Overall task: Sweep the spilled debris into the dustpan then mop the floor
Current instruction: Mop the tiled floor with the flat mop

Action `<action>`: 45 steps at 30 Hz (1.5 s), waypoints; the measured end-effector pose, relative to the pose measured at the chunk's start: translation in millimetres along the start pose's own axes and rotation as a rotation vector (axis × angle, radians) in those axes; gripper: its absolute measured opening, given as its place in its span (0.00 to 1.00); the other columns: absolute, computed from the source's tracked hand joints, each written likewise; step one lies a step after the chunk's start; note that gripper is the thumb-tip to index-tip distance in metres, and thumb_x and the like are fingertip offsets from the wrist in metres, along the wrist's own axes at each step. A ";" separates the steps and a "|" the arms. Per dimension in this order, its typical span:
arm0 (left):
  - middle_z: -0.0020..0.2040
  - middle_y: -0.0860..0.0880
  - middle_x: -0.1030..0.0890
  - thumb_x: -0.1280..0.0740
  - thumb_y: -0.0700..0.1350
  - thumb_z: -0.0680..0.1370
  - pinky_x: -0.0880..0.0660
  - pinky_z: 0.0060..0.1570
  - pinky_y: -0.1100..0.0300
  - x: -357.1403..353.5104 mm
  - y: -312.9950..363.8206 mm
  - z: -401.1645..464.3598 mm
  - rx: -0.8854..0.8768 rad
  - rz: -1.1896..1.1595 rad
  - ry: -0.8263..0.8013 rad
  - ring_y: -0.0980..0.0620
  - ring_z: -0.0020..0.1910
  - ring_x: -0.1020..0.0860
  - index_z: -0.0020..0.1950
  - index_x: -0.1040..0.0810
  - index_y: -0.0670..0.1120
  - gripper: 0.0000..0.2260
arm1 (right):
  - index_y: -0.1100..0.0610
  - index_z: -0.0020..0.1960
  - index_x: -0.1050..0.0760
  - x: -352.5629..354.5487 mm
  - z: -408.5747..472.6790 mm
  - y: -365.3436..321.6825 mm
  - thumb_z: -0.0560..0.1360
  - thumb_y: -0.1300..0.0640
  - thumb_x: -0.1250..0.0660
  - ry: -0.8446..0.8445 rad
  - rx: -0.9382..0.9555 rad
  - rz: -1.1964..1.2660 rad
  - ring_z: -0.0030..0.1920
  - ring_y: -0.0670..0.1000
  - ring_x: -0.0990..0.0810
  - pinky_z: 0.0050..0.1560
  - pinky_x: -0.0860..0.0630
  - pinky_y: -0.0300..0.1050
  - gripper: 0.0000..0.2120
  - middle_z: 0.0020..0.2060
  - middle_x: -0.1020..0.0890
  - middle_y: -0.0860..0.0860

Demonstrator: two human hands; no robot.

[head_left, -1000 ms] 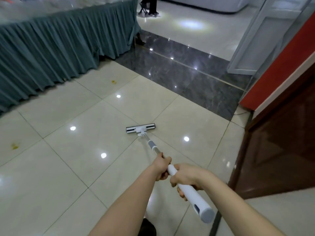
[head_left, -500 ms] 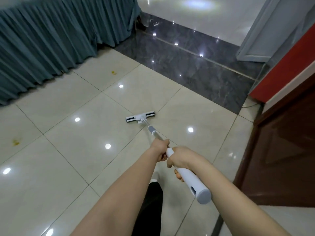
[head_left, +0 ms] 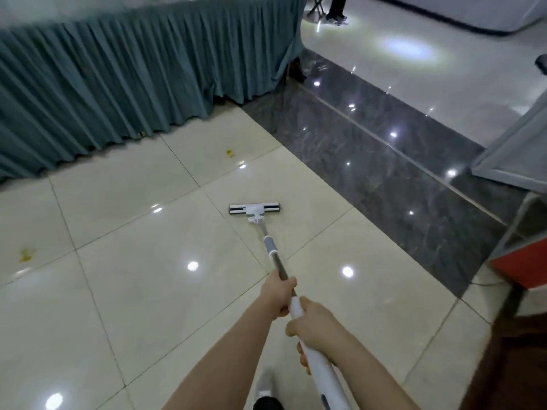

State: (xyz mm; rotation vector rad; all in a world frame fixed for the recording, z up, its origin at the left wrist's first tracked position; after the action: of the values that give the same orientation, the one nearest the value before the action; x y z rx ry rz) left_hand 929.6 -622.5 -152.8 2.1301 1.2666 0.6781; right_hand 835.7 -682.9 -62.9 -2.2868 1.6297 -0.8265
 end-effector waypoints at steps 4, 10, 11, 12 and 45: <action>0.36 0.46 0.26 0.39 0.41 0.78 0.33 0.21 0.64 12.4 83.4 65.1 -0.037 -0.037 0.015 0.51 0.29 0.30 0.50 0.29 0.41 0.04 | 0.58 0.61 0.29 62.5 54.6 -67.6 0.75 0.66 0.40 -0.010 -0.034 0.066 0.25 0.53 0.27 0.23 0.28 0.38 0.16 0.36 0.25 0.59; 0.37 0.45 0.27 0.39 0.41 0.78 0.35 0.18 0.66 16.5 178.7 156.7 -0.015 -0.105 0.058 0.51 0.29 0.31 0.50 0.30 0.43 0.03 | 0.59 0.61 0.28 148.2 132.8 -156.7 0.75 0.65 0.40 -0.056 0.013 -0.108 0.30 0.55 0.23 0.29 0.23 0.42 0.15 0.40 0.22 0.59; 0.37 0.45 0.27 0.39 0.41 0.78 0.34 0.18 0.65 16.8 194.0 173.7 -0.018 -0.107 0.072 0.51 0.29 0.31 0.51 0.29 0.44 0.03 | 0.59 0.62 0.29 161.8 146.7 -172.5 0.74 0.64 0.38 -0.066 0.045 -0.184 0.36 0.56 0.20 0.36 0.21 0.45 0.16 0.45 0.21 0.60; 0.37 0.45 0.26 0.39 0.41 0.78 0.33 0.20 0.64 17.0 209.8 191.8 -0.022 -0.108 0.088 0.51 0.29 0.30 0.53 0.29 0.43 0.05 | 0.59 0.62 0.28 177.1 161.0 -188.4 0.74 0.63 0.36 -0.070 0.067 -0.248 0.42 0.56 0.19 0.41 0.21 0.45 0.17 0.50 0.20 0.59; 0.44 0.43 0.23 0.37 0.44 0.78 0.28 0.34 0.59 137.8 679.5 681.3 0.074 -0.463 0.479 0.44 0.41 0.25 0.57 0.27 0.50 0.08 | 0.58 0.63 0.31 531.2 602.9 -669.2 0.75 0.66 0.39 -0.301 0.202 -0.532 0.38 0.56 0.23 0.42 0.18 0.52 0.17 0.55 0.22 0.61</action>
State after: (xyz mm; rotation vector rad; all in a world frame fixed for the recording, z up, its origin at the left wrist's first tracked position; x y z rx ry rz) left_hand 1858.5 -909.1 -151.6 1.6765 1.9818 0.9717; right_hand 1827.2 -1015.1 -69.0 -2.5684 0.7841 -0.6591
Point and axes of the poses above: each hand's wrist, its own z-axis towards the middle knuckle, its own x-axis out of the back of the hand, y = z × x, the point moved 9 cm from there along z, towards the middle knuckle
